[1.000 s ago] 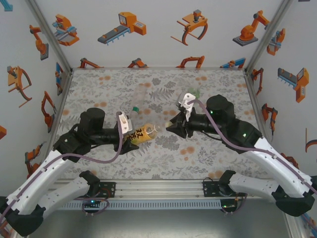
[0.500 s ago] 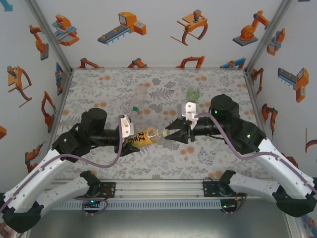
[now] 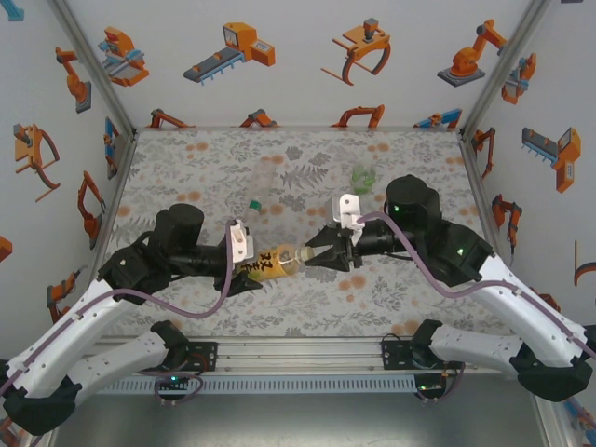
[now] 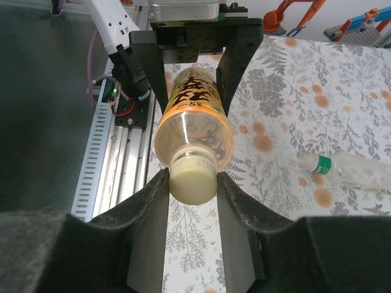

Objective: Screw on the bottle caps

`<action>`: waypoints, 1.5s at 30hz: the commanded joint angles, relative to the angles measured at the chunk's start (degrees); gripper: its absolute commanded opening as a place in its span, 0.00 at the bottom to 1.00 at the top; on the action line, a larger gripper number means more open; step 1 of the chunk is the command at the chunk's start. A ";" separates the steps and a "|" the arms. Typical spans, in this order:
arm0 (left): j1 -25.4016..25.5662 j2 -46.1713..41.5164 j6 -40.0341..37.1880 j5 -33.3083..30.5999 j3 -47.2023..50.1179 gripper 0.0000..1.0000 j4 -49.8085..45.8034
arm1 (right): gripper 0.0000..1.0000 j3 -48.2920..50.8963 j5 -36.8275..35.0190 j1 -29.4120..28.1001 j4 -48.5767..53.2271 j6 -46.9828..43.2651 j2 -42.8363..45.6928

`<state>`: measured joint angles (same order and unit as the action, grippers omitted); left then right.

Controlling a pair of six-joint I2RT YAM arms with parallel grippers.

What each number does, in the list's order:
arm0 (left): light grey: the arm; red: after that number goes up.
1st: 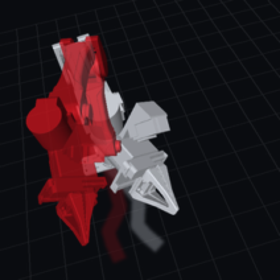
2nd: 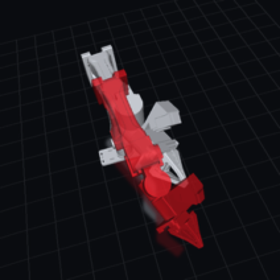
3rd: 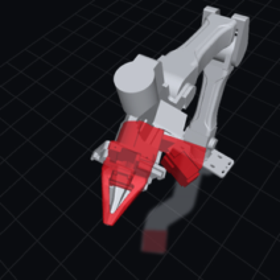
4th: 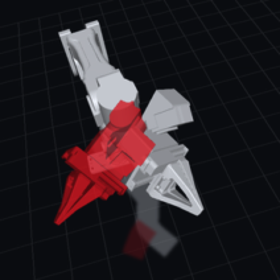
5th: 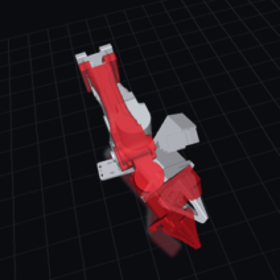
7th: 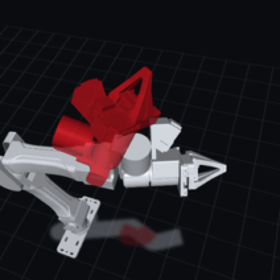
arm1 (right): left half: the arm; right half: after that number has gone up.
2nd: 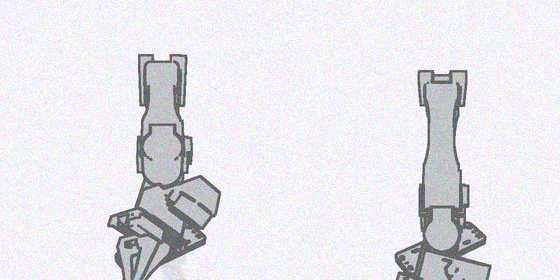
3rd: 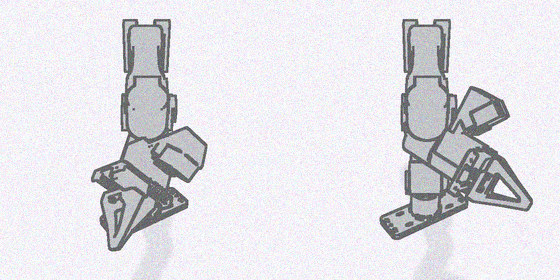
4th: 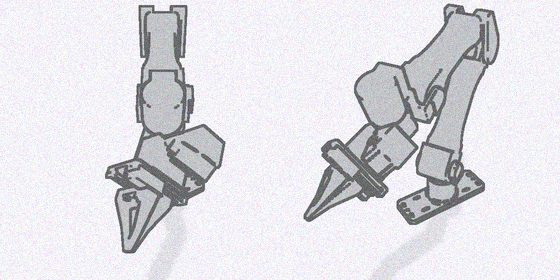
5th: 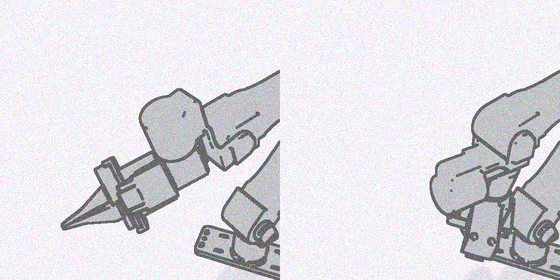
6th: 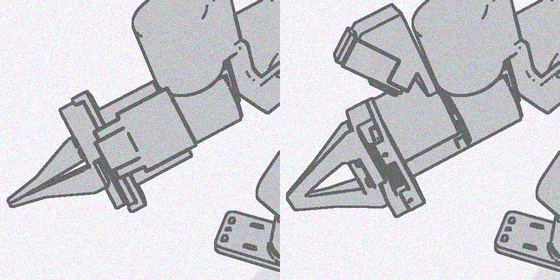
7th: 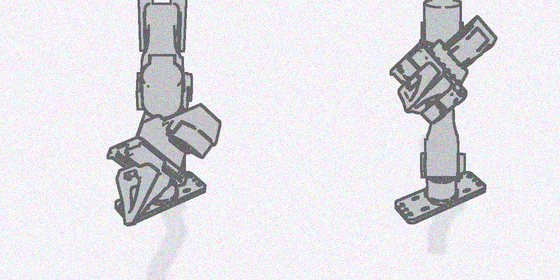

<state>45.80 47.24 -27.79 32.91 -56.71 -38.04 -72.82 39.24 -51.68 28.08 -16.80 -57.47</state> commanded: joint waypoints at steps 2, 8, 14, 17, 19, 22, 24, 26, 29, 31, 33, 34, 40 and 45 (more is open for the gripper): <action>0.43 0.22 -1.90 1.90 -2.22 0.00 -0.98 | 0.01 -2.58 1.53 -0.87 1.82 -1.96 -0.61; 0.43 0.32 -2.22 2.48 -2.49 0.00 -1.14 | 0.00 -3.08 1.60 -1.54 3.26 -3.23 -1.24; 0.51 0.67 -2.06 4.28 -2.76 0.00 -1.16 | 0.00 -3.73 1.83 -2.28 4.59 -5.47 -1.79; 0.43 0.84 -1.90 4.98 -2.89 0.00 -1.29 | 0.00 -4.16 1.58 -2.85 5.23 -6.36 -2.11; 0.45 0.92 -1.72 5.52 -3.01 0.00 -1.22 | 0.00 -4.18 1.37 -3.22 5.25 -6.80 -2.17; 0.44 1.14 -1.38 5.98 -3.14 0.00 -1.20 | 0.00 -4.01 0.81 -3.84 5.32 -7.24 -2.12; 0.43 1.17 -0.78 6.20 -3.23 0.00 -0.92 | 0.00 -3.50 0.20 -4.27 4.99 -7.89 -1.75; 0.47 1.17 -0.20 6.36 -3.13 0.00 -0.61 | 0.00 -2.66 -0.69 -4.87 4.49 -7.97 -1.25; 0.43 1.12 0.41 6.39 -2.89 0.00 -0.16 | 0.00 -1.76 -2.03 -5.35 3.61 -6.23 -0.85; 0.47 1.12 0.54 6.30 -2.79 0.00 -0.02 | 0.00 -1.47 -2.53 -5.36 3.11 -3.33 -0.91; 0.44 0.95 0.62 6.14 -2.79 0.00 0.14 | 0.00 -0.90 -3.61 -5.36 2.00 1.34 -0.81; 0.43 0.88 0.65 6.12 -2.63 0.00 0.17 | 0.00 -0.45 -4.44 -5.36 1.20 4.60 -0.72; 0.43 0.06 1.04 4.77 -2.05 0.00 1.68 | 0.00 5.84 -12.46 -5.56 -7.19 27.53 2.74; 0.45 -0.49 1.47 3.21 -1.10 0.00 3.45 | 0.00 9.09 -24.90 -5.71 -6.53 53.21 4.67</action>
<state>45.82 47.81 -27.51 34.87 -57.41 -41.25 -65.47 23.68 -56.84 21.63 15.53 -52.60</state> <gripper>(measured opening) 0.559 0.351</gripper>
